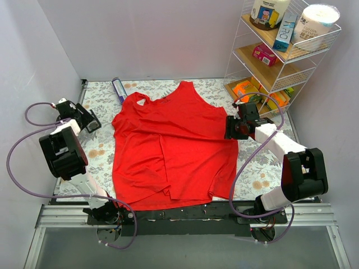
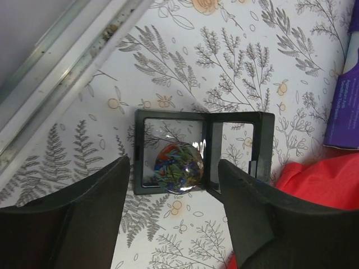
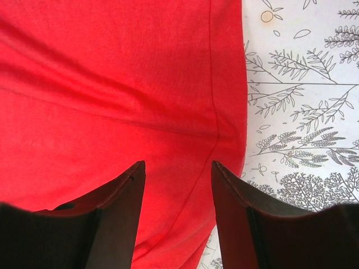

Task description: Pin the brooch onto the clothing

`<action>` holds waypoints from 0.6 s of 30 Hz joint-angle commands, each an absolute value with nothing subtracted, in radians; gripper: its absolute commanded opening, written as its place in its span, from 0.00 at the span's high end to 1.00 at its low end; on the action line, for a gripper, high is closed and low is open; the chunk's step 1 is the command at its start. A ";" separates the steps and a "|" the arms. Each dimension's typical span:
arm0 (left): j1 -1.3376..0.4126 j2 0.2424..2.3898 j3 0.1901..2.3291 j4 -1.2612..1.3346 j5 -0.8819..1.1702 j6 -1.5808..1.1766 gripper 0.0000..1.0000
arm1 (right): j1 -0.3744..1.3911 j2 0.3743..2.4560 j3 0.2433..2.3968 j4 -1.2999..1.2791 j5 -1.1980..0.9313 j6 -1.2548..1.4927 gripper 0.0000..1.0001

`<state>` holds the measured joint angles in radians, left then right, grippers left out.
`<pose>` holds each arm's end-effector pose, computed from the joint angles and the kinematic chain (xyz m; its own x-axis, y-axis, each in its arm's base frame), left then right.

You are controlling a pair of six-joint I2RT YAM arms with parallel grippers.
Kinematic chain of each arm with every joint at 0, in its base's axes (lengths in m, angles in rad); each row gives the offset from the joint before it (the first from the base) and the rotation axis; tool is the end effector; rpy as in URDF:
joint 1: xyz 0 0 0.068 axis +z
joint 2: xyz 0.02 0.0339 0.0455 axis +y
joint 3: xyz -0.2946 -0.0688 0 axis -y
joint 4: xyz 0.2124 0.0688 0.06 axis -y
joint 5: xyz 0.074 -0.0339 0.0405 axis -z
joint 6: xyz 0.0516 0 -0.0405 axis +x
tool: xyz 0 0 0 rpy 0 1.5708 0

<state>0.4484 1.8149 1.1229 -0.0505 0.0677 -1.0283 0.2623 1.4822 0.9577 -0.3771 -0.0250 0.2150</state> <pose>0.3489 0.1640 0.2252 0.0174 -0.9398 -0.3412 -0.7219 0.2243 -0.6546 0.2756 0.0753 0.2540 -0.7986 0.0064 -0.6019 -0.1063 0.9827 0.1515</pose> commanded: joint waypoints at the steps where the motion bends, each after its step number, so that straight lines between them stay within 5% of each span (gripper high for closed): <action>1: 0.434 1.832 1.170 -0.037 0.090 -1.019 0.38 | 0.262 1.488 0.953 -0.336 -0.052 0.227 0.43; 18: 0.407 1.898 1.170 -0.038 0.140 -1.020 0.44 | 0.262 1.447 0.936 -0.341 -0.055 0.244 0.43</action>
